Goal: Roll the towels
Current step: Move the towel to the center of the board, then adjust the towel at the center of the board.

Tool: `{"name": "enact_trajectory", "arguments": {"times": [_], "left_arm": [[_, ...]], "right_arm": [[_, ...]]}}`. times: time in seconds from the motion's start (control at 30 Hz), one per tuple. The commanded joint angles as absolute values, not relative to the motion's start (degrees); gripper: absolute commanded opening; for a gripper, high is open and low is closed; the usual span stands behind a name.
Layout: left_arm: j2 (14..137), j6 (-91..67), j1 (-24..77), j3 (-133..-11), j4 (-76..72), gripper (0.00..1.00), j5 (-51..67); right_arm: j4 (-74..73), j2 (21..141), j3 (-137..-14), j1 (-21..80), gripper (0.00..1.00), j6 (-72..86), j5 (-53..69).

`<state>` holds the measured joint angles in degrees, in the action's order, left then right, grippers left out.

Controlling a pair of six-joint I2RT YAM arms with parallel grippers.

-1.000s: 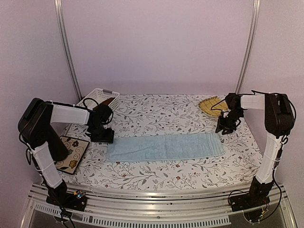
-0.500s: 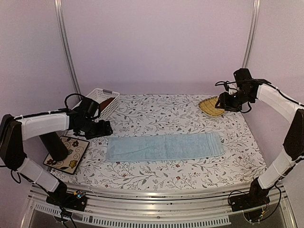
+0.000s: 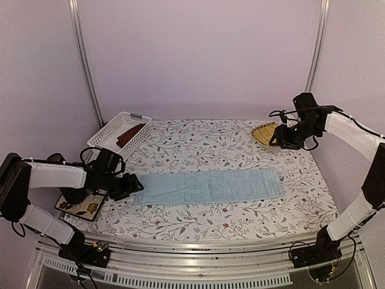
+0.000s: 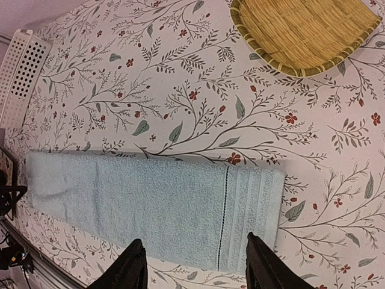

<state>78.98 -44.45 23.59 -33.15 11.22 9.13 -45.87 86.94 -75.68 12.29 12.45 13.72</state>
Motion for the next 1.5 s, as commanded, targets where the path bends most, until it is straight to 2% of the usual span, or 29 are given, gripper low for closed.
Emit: {"name": "enact_trajectory", "arguments": {"times": [0.0,0.17,0.33,0.53,0.7,1.03,1.23,1.37,1.47], "left_arm": [[79.2,-48.5,23.0,-30.0,3.0,0.72,11.5],[80.1,-50.4,23.0,-27.4,-0.2,0.68,12.5],[79.5,-53.8,23.0,-24.2,-3.4,0.67,14.4],[74.8,-55.9,23.0,-22.8,-1.4,0.74,13.8],[70.5,-59.2,23.3,-22.0,4.0,0.78,12.9],[62.0,-70.2,28.2,-14.9,3.5,0.78,11.7],[63.7,-76.6,31.1,-12.1,-2.4,0.77,9.8],[66.7,-77.6,32.4,-13.7,-2.5,0.73,7.2],[68.4,-78.7,32.4,-13.7,-3.5,0.67,5.1]], "right_arm": [[-46.2,85.2,-75.7,12.9,0.57,12.5,14.8],[-46.8,85.2,-76.6,14.1,0.54,12.2,15.6],[-44.5,86.4,-77.8,22.5,0.54,9.2,14.4],[-34.2,88.7,-74.2,35.9,0.54,1.4,8.1],[-30.2,93.9,-76.5,43.8,0.55,-4.0,4.7],[-28.2,94.3,-76.4,44.5,0.55,-2.8,4.4],[-28.8,93.0,-75.5,44.5,0.55,-3.2,3.5],[-29.0,92.7,-74.9,44.5,0.55,-3.5,2.9],[-29.0,92.6,-74.5,44.5,0.56,-3.5,2.7]]}}
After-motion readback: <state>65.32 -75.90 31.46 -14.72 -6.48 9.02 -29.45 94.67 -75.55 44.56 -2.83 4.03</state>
